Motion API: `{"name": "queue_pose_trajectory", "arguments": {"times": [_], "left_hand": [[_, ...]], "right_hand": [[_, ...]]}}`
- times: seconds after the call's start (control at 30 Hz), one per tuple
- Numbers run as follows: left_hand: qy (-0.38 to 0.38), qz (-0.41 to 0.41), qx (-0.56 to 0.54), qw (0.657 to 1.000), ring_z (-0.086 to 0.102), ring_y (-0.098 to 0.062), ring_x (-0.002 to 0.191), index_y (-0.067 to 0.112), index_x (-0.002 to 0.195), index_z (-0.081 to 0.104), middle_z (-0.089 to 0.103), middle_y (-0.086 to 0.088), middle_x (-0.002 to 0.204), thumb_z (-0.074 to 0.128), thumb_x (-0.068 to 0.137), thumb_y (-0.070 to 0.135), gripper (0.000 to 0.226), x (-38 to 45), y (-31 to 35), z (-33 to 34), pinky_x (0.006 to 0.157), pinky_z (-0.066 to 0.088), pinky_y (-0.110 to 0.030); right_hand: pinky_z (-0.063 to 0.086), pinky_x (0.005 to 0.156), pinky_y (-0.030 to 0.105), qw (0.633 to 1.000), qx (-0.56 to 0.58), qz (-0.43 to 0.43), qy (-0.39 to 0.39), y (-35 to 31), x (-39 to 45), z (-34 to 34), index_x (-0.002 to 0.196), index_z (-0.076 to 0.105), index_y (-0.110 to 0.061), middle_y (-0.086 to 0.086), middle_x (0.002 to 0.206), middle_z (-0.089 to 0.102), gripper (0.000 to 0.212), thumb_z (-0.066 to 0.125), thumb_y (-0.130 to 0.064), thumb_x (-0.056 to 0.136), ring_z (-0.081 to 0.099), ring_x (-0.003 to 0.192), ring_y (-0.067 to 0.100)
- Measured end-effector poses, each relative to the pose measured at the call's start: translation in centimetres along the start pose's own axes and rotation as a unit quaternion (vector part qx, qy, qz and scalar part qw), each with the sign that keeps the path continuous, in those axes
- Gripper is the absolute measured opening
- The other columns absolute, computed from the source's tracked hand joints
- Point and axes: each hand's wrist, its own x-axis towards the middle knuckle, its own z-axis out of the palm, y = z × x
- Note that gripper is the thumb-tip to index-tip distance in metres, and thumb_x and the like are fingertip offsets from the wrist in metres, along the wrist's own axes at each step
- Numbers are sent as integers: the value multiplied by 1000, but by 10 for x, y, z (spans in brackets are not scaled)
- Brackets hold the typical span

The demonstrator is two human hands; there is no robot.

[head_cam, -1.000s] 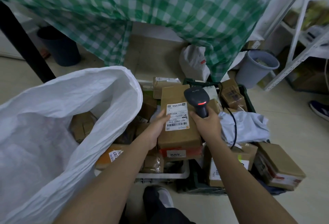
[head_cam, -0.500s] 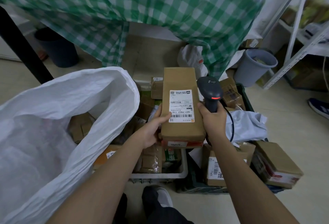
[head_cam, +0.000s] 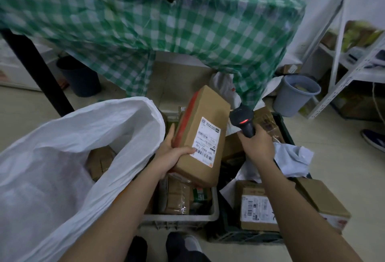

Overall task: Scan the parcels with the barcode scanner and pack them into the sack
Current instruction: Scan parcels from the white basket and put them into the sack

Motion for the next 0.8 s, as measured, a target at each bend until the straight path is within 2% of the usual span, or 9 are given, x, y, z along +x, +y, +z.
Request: {"name": "queue_pose_trajectory", "arguments": {"times": [0.07, 0.13, 0.23, 0.33, 0.43, 0.57, 0.7, 0.73, 0.8], "left_hand": [[24, 11, 83, 996, 51, -17, 116, 52, 148, 14, 47, 14, 132, 81, 52, 45, 117, -4, 3, -4, 100, 46, -39], [42, 17, 118, 992, 49, -20, 122, 57, 144, 13, 47, 13, 136, 79, 45, 54, 119, -5, 7, -7, 103, 43, -43], [59, 22, 150, 987, 46, -21, 125, 68, 135, 14, 49, 13, 136, 75, 42, 59, 111, -2, 14, -9, 105, 40, -46], [57, 40, 173, 982, 47, -21, 123, 71, 131, 16, 50, 11, 134, 77, 46, 56, 105, 0, 20, -8, 104, 41, -42], [56, 50, 193, 978, 46, -20, 118, 62, 140, 18, 46, 6, 129, 80, 58, 47, 104, 2, 22, -5, 102, 39, -37], [71, 63, 254, 963, 42, -23, 125, 67, 136, 16, 47, 5, 131, 72, 46, 58, 106, 6, 24, -3, 107, 34, -47], [60, 78, 321, 942, 35, -27, 128, 61, 142, 13, 40, 1, 139, 77, 61, 49, 104, 8, 31, 1, 109, 28, -43], [56, 90, 352, 930, 32, -28, 129, 59, 143, 11, 36, -1, 141, 78, 65, 47, 103, 8, 35, 3, 106, 26, -41], [46, 119, 411, 903, 27, -30, 129, 56, 145, 8, 31, -2, 144, 77, 66, 47, 106, 9, 41, 2, 100, 23, -40]], "right_hand": [[43, 69, 35, 997, -49, -2, -53, 13, 5, 3, 111, 53, -11, 12, 100, 61, 32, 62, -28, 86, 56, 84, 30], [45, 73, 36, 983, -140, -22, -121, 29, 9, 8, 129, 46, -10, 18, 113, 58, 49, 62, -26, 86, 57, 95, 36], [46, 88, 41, 926, -319, -80, -182, 56, 2, 17, 141, 37, -14, 16, 127, 54, 58, 60, -29, 90, 50, 112, 36], [34, 102, 42, 871, -435, -100, -205, 74, -10, 26, 150, 24, -21, 7, 143, 44, 65, 54, -39, 95, 38, 131, 32], [28, 109, 44, 863, -439, -121, -222, 85, -11, 29, 156, 0, -19, 6, 151, 34, 78, 48, -38, 97, 29, 140, 29], [28, 109, 39, 879, -389, -150, -232, 85, -11, 15, 155, -2, -12, 7, 153, 30, 87, 55, -36, 94, 29, 139, 28], [31, 110, 40, 939, -257, -176, -145, 64, -12, 2, 155, 6, -10, 14, 153, 28, 90, 64, -28, 89, 32, 137, 32], [30, 112, 43, 946, -225, -201, -115, 52, -12, -1, 155, 8, -11, 16, 155, 26, 93, 68, -28, 86, 29, 139, 34], [28, 115, 50, 933, -212, -286, -57, 21, -9, -5, 155, 7, -16, 20, 156, 22, 107, 78, -31, 76, 24, 143, 38]]}}
